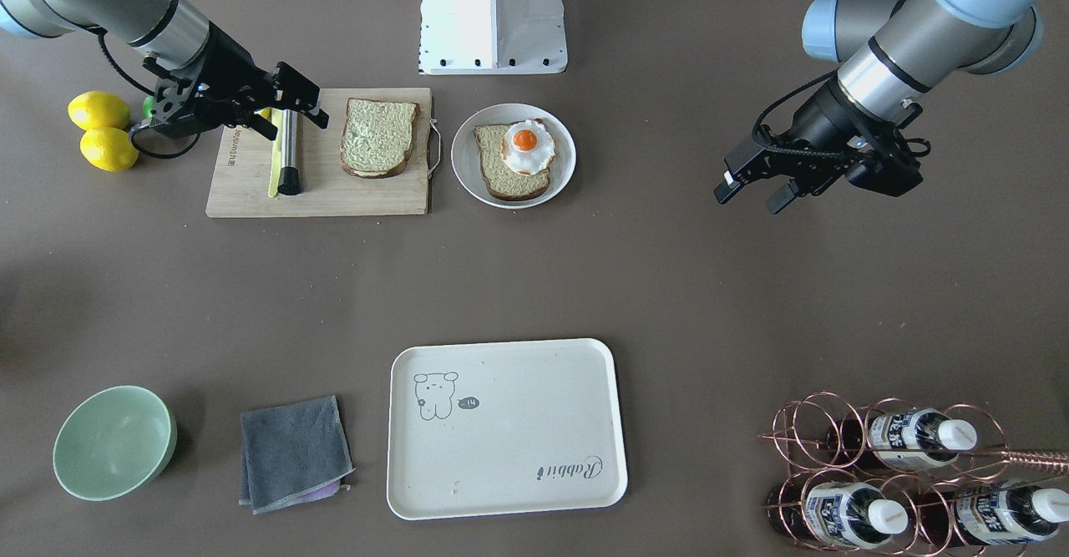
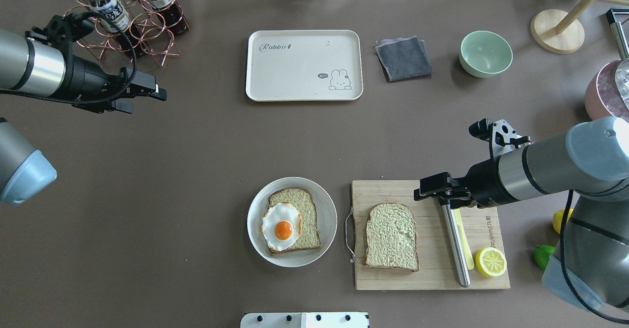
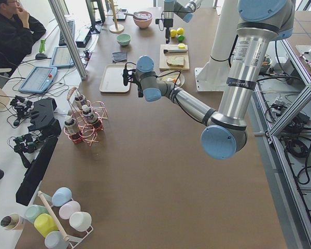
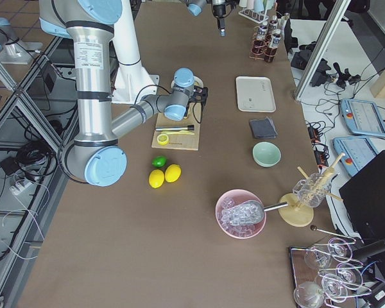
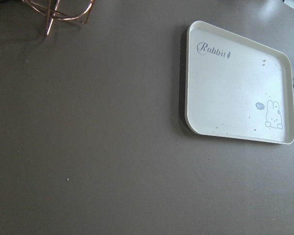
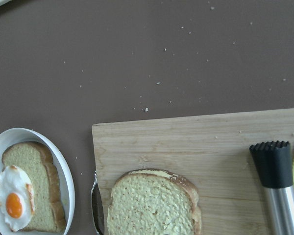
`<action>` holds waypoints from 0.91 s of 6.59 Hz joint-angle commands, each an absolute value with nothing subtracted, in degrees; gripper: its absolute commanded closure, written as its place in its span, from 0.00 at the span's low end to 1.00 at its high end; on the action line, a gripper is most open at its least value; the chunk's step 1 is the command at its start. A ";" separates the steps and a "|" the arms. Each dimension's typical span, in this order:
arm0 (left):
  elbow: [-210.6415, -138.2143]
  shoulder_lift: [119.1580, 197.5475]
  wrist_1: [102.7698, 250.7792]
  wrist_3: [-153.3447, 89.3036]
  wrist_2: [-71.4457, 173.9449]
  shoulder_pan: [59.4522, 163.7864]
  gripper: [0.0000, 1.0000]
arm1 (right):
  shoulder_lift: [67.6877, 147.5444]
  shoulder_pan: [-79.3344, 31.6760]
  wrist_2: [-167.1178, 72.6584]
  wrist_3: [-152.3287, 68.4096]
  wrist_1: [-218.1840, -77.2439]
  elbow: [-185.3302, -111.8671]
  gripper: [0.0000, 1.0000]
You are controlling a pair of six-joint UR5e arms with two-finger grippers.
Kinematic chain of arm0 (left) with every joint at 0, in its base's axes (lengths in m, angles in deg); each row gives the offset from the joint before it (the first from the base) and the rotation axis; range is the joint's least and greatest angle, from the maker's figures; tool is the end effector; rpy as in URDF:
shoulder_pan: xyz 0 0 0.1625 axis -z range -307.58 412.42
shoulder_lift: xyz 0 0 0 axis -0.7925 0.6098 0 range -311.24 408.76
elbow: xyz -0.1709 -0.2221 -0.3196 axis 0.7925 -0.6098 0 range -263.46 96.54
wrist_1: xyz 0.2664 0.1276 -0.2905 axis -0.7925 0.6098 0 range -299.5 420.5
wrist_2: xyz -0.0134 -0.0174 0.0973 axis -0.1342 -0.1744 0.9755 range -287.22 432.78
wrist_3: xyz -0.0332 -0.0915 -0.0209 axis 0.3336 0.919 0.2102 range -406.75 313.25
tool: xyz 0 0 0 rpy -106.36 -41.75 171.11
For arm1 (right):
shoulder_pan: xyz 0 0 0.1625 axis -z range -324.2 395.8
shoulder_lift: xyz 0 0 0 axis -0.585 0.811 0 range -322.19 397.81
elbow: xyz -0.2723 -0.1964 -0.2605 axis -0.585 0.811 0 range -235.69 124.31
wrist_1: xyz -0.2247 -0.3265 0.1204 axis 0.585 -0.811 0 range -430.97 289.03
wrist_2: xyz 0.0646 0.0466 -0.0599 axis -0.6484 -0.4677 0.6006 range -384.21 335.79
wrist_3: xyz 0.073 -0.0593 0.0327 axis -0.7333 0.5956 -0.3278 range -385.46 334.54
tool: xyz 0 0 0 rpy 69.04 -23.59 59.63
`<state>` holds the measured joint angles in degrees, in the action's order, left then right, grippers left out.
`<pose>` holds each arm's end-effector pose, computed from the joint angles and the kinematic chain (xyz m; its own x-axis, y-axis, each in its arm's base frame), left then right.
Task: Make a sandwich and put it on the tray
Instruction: 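Move the right gripper down to the bread slice on the cutting board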
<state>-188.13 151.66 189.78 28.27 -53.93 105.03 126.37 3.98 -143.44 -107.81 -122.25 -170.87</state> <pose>0.2786 -0.4860 0.3349 0.3089 -0.0629 -0.9490 0.2312 0.9729 0.0108 -0.3647 -0.3261 0.3573 0.3624 0.0882 0.9278 -0.0351 0.9961 -0.0810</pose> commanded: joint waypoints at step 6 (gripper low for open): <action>-187.70 151.59 189.78 28.22 -52.20 103.75 0.02 | 126.40 14.52 -132.50 -107.81 -122.38 -167.67 0.02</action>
